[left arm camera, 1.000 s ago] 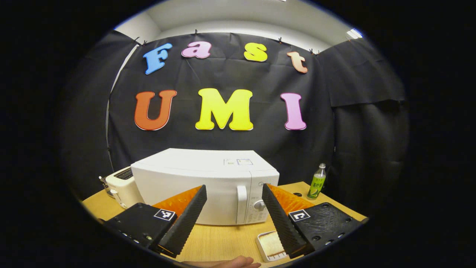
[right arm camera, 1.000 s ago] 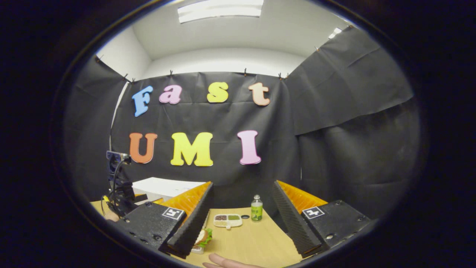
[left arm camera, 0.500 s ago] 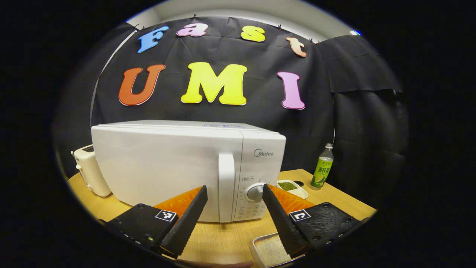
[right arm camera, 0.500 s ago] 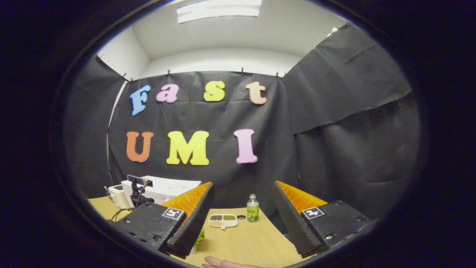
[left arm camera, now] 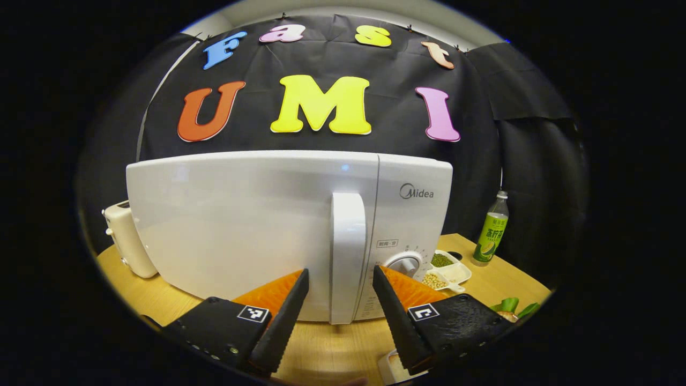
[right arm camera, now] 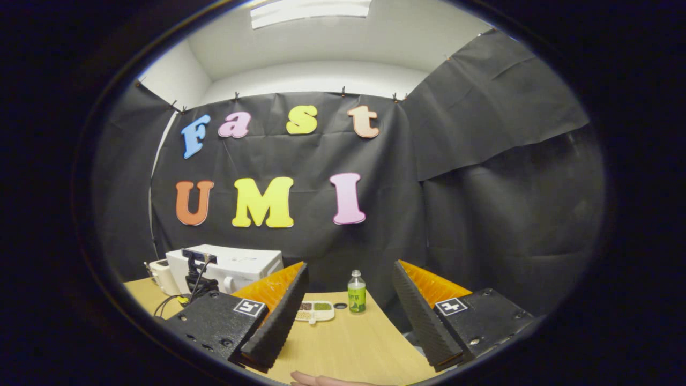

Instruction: Open the microwave oven with the left hand, put the food in, and close the microwave oven.

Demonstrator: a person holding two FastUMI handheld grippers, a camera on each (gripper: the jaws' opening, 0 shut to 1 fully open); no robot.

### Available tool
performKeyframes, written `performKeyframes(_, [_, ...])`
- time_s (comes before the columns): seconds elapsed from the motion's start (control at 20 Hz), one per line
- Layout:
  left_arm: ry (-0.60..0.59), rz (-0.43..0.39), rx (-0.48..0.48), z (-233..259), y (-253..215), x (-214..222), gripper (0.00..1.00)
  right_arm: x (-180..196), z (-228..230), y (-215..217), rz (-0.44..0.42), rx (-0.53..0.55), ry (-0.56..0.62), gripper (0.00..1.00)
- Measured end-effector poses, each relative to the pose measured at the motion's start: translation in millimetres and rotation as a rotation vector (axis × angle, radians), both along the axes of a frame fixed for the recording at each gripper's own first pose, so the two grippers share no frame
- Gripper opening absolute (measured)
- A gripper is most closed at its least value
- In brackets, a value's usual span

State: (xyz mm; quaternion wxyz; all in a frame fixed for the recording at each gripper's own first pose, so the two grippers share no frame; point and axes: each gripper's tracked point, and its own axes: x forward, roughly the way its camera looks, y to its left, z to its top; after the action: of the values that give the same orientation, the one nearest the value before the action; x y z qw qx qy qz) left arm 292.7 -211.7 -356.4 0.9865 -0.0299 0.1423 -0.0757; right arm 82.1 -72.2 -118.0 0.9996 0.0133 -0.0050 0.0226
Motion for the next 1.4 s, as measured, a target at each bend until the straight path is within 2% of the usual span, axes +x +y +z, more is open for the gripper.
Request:
performKeyframes(0.05, [0.000, 0.028, 0.008, -0.8, 7.2, -0.3, 0.70, 2.2, -3.8, -0.3, 0.000, 0.001, 0.011, 0.92])
performKeyframes(0.1, [0.000, 0.034, -0.005, 0.5, 7.7, -0.9, 0.73, 4.4, -7.9, -0.9, 0.001, 0.002, 0.022, 1.00])
performKeyframes(0.15, [0.006, 0.035, -0.027, -0.8, 5.5, -0.1, 0.74, 5.4, -9.8, -1.0, 0.003, 0.006, 0.030, 1.00])
performKeyframes(0.2, [0.017, 0.036, -0.054, -0.6, 5.7, -1.0, 0.75, 5.8, -11.7, -1.0, 0.004, 0.010, 0.037, 1.00])
performKeyframes(0.25, [0.025, 0.035, -0.072, -0.1, 5.9, -0.4, 0.75, 5.5, -12.4, -0.9, 0.008, 0.012, 0.041, 0.92])
performKeyframes(0.3, [0.033, 0.037, -0.076, -0.6, 6.4, -1.0, 0.70, 4.0, -12.5, -0.8, 0.009, 0.012, 0.041, 0.92])
performKeyframes(0.35, [0.036, 0.035, -0.068, -1.1, 7.2, -0.7, 0.75, 3.3, -11.2, -2.1, 0.007, 0.011, 0.037, 0.92])
performKeyframes(0.4, [0.037, 0.032, -0.061, -0.8, 7.2, -2.2, 0.70, 1.8, -11.1, -4.1, 0.003, 0.009, 0.032, 0.92])
performKeyframes(0.45, [0.036, 0.028, -0.052, -0.5, 6.1, -0.9, 0.77, 0.4, -10.3, -5.9, -0.002, 0.008, 0.029, 0.92])
performKeyframes(0.5, [0.047, -0.034, -0.095, -0.5, -9.3, -3.0, 0.54, -0.6, -10.8, -6.7, -0.005, 0.007, 0.028, 0.91])
performKeyframes(0.55, [0.045, -0.025, -0.091, 4.6, -9.8, -10.5, 0.46, -1.8, -10.8, -6.4, -0.005, 0.007, 0.030, 0.91])
performKeyframes(0.6, [0.042, -0.020, -0.064, 1.3, -9.1, -4.0, 0.24, -3.3, -12.0, -6.1, -0.003, 0.005, 0.031, 0.91])
performKeyframes(0.65, [0.033, -0.022, -0.035, 0.4, -8.7, -3.5, 0.23, -5.0, -11.9, -6.4, -0.002, 0.003, 0.032, 0.91])
performKeyframes(0.7, [0.016, -0.024, -0.019, 1.5, -7.6, -3.7, 0.18, -6.0, -12.0, -7.3, -0.003, -0.001, 0.031, 1.00])
performKeyframes(0.75, [0.013, -0.026, -0.021, 0.5, -8.1, -5.3, 0.17, -7.1, -11.6, -8.8, -0.005, -0.006, 0.029, 1.00])
performKeyframes(0.8, [0.008, -0.029, -0.034, 1.2, -8.2, -6.2, 0.09, -7.9, -11.8, -11.2, -0.009, -0.011, 0.026, 1.00])
performKeyframes(0.85, [0.013, -0.034, -0.053, 0.6, -8.2, -7.4, 0.09, -8.9, -11.1, -13.1, -0.013, -0.013, 0.025, 1.00])
performKeyframes(0.9, [0.006, -0.043, -0.060, 2.1, -8.6, -9.9, 0.09, -9.7, -12.0, -14.0, -0.016, -0.013, 0.027, 0.91])
performKeyframes(0.95, [0.004, -0.048, -0.059, 2.4, -8.9, -10.7, 0.10, -9.9, -12.4, -14.9, -0.017, -0.014, 0.029, 1.00])
performKeyframes(1.0, [-0.001, -0.046, -0.061, 4.3, -7.0, -17.6, 0.09, -10.3, -13.2, -16.1, -0.017, -0.015, 0.030, 1.00])
performKeyframes(1.05, [-0.031, -0.050, -0.053, 6.6, -5.4, -22.1, 0.10, -10.0, -13.1, -16.9, -0.017, -0.015, 0.031, 0.92])
performKeyframes(1.1, [-0.033, -0.067, -0.037, 5.0, -2.6, -30.2, 0.08, -9.8, -14.1, -17.2, -0.018, -0.014, 0.033, 1.00])
performKeyframes(1.15, [-0.052, -0.082, -0.042, 8.6, -1.6, -36.7, 0.09, -9.2, -15.2, -16.9, -0.016, -0.014, 0.037, 1.00])
performKeyframes(1.2, [-0.031, -0.099, -0.059, 4.9, 0.1, -45.5, 0.08, -9.3, -15.8, -15.6, -0.013, -0.013, 0.038, 0.92])
performKeyframes(1.3, [-0.036, -0.141, -0.071, 7.5, 5.0, -62.4, 0.08, -7.8, -18.0, -14.2, -0.016, -0.002, 0.044, 0.92])
performKeyframes(1.35, [-0.051, -0.163, -0.049, 9.6, 8.2, -71.0, 0.08, -7.7, -19.6, -11.8, -0.014, 0.004, 0.052, 1.00])
performKeyframes(1.4, [-0.063, -0.177, -0.026, 10.4, 12.8, -78.1, 0.09, -9.8, -21.7, -8.7, -0.010, 0.011, 0.063, 1.00])
